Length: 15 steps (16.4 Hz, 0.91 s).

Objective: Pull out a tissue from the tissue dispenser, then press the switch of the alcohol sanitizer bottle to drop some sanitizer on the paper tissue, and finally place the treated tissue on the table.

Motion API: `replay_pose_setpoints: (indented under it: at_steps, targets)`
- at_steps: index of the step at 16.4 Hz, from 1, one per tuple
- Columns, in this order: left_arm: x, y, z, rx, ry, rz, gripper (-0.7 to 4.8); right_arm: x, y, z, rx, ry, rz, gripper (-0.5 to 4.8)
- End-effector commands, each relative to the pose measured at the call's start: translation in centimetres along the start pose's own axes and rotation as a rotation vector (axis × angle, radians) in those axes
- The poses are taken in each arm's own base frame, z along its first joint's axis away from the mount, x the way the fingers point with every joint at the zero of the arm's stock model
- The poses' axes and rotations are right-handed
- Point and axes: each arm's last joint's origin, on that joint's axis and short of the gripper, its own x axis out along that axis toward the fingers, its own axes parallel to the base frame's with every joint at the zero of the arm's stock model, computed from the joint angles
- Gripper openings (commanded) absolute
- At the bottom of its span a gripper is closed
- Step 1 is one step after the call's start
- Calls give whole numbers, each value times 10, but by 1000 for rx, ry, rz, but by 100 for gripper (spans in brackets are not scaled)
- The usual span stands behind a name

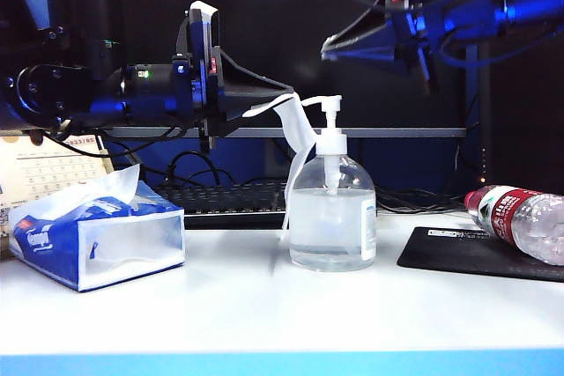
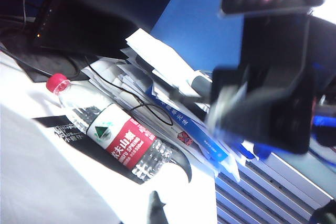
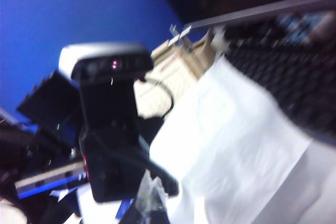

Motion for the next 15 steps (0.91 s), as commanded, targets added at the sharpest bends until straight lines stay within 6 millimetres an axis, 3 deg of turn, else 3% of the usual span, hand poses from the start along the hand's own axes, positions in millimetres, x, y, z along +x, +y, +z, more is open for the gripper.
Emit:
replay_pose_setpoints:
  at_steps: [1, 11, 15]
  targets:
    - [0, -1, 2, 22, -9, -4, -6, 9, 2, -10, 17, 63, 34, -5]
    - [0, -1, 2, 16, -6, -1, -6, 16, -5, -15, -50, 52, -9, -5]
    - [0, -1, 2, 16, -5, -2, -6, 18, -2, -6, -81, 24, 2, -5]
